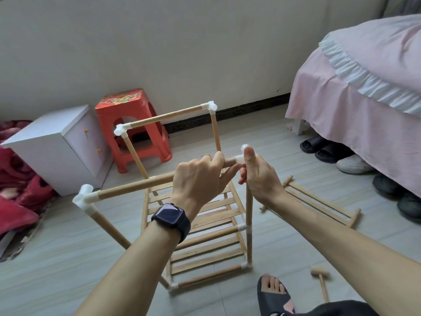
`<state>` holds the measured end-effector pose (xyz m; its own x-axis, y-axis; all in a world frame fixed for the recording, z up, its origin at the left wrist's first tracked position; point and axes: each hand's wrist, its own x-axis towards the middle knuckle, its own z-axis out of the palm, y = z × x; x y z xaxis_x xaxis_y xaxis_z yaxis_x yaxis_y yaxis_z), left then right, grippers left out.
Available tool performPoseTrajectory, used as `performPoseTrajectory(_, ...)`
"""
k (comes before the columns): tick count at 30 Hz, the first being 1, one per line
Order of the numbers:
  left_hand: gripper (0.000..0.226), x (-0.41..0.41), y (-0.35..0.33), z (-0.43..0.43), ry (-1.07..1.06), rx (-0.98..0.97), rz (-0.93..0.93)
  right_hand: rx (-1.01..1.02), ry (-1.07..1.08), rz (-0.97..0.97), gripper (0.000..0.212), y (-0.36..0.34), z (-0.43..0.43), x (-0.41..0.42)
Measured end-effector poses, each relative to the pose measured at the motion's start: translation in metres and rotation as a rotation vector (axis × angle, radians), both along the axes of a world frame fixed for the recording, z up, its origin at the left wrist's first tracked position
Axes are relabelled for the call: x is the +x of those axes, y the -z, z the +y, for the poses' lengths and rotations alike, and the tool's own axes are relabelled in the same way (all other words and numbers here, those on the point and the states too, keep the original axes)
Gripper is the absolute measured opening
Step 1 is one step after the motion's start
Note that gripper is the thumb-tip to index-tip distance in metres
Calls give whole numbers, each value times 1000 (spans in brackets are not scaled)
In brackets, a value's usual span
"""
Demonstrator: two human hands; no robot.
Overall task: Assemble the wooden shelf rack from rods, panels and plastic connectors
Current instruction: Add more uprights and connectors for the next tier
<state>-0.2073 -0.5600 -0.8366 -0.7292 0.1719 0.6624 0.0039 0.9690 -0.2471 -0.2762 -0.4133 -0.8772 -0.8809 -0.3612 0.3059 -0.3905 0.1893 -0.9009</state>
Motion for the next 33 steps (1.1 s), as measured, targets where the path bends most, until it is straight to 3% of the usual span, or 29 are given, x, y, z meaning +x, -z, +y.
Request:
performPoseTrajectory(6,43,-1,2,10,-12,-7,-47,46,-150,14,66,-5,1,-2)
performPoseTrajectory(12,36,20,-13,-36,28,45,-279,-48,-207,-205,56,-5,15,-12)
performPoseTrajectory(16,48,71,-32,-108,-229,180,-87,-78,-154,-241,56,-6,2,-9)
performPoseTrajectory(18,48,91,-35,-137,-460,365,-29,-155,-136,-319,49,-12,-5,-9)
performPoseTrajectory(20,48,102,-37,-161,-585,818,-22,-227,-112,-386,40,-19,-11,-11)
performPoseTrajectory(22,47,107,-39,-169,-441,1585,-53,-231,-80,-406,36,-24,-16,-14)
performPoseTrajectory(23,48,109,-37,-169,-352,1844,-87,-219,-66,-402,36,-25,-19,-15)
performPoseTrajectory(24,47,110,-31,-168,-291,1946,-106,-200,-52,-389,35,-25,-22,-15)
performPoseTrajectory(28,37,103,-15,-157,-248,1905,88,-151,12,-310,29,-22,-27,-14)
performPoseTrajectory(33,35,101,-9,-164,-257,1855,112,-134,76,-279,29,-23,-29,-9)
